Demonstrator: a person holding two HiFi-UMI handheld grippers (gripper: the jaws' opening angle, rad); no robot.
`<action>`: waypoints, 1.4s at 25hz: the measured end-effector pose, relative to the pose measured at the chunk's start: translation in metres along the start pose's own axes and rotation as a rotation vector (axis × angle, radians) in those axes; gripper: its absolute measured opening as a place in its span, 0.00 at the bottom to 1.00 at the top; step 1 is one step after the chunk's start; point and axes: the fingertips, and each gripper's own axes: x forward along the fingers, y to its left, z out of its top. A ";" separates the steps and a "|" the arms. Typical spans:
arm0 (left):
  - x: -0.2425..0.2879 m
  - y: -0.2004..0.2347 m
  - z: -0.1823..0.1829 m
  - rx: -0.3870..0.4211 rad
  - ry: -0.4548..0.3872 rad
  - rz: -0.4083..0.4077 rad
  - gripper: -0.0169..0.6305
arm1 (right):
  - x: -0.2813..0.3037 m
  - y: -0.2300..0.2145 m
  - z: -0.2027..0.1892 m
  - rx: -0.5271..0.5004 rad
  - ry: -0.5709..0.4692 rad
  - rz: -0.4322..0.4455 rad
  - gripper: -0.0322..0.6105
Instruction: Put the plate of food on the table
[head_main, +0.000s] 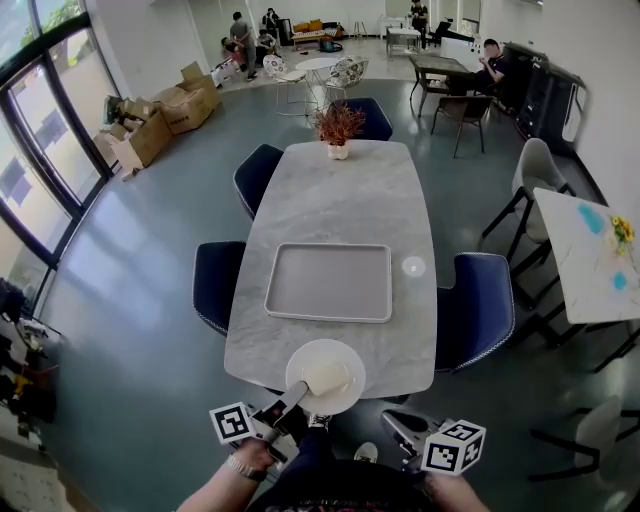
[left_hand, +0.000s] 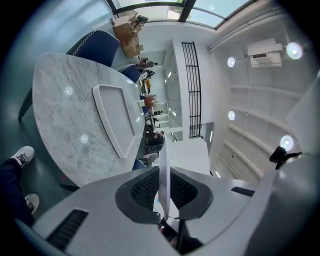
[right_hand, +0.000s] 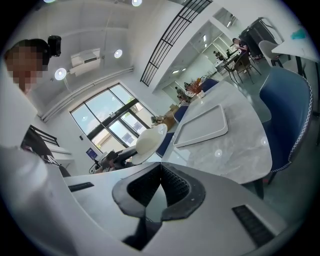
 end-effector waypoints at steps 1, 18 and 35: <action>0.004 0.002 0.007 0.001 0.009 0.001 0.08 | 0.006 -0.001 0.002 0.006 -0.007 0.003 0.07; 0.076 0.038 0.113 -0.023 0.101 0.015 0.08 | 0.053 -0.023 0.045 0.072 -0.120 -0.120 0.07; 0.161 0.135 0.197 -0.122 0.085 0.188 0.08 | 0.053 -0.033 0.054 0.179 -0.245 -0.309 0.07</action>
